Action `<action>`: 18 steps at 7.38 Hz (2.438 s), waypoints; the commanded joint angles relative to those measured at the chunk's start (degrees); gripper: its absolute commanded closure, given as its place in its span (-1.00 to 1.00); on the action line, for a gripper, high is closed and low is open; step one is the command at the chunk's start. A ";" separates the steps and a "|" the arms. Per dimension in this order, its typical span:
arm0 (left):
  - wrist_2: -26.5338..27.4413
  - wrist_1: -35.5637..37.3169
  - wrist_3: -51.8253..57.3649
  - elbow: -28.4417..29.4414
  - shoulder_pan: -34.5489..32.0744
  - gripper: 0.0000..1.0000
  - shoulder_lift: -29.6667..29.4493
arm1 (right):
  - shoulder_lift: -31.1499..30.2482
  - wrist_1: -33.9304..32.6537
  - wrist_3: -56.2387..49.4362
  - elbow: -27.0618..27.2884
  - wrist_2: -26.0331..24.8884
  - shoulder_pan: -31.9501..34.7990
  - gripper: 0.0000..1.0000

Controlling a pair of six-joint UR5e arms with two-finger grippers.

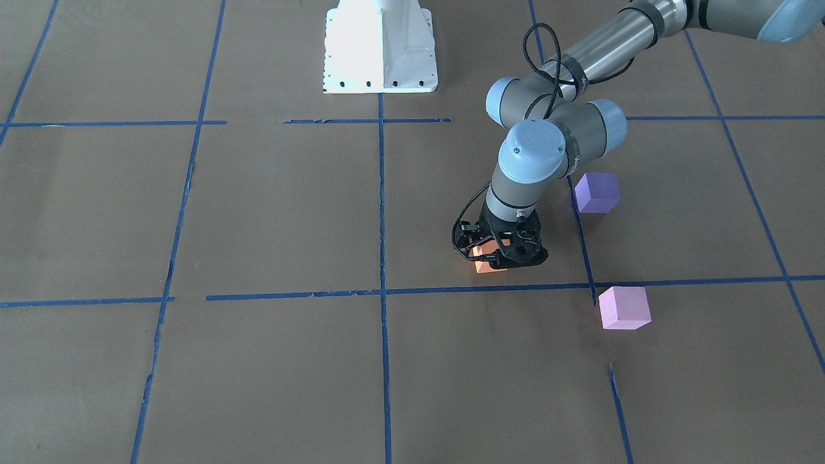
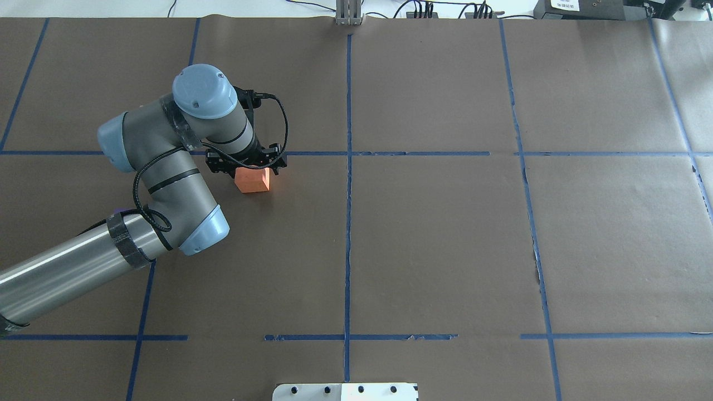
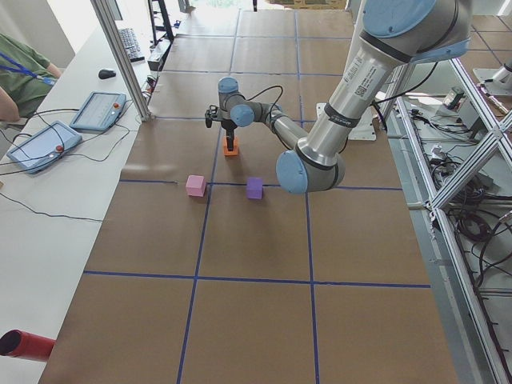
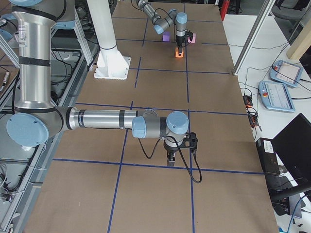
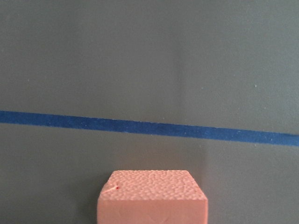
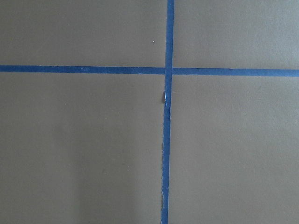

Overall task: Arrange blocks in a line
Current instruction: 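Close the left gripper on the orange cube, then carry the orange cube with the left gripper toward the pink cube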

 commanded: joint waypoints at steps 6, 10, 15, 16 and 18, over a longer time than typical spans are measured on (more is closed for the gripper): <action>0.76 1.98 0.77 -6.10 -2.59 1.00 1.72 | 0.00 0.00 0.02 0.00 0.00 -0.05 -1.00; 0.41 11.14 11.53 -15.82 -6.12 1.00 6.37 | 0.00 0.00 0.02 0.00 0.00 0.04 -1.00; -4.60 -1.26 15.71 -13.98 -10.43 1.00 18.51 | 0.00 0.00 0.02 0.00 0.00 0.04 -1.00; -5.91 -1.34 15.80 -12.40 -10.35 1.00 18.52 | 0.00 0.00 0.02 0.00 0.00 0.04 -1.00; -6.01 -1.52 16.76 -10.29 -10.35 1.00 18.52 | 0.00 0.00 0.02 0.00 0.00 -0.04 -1.00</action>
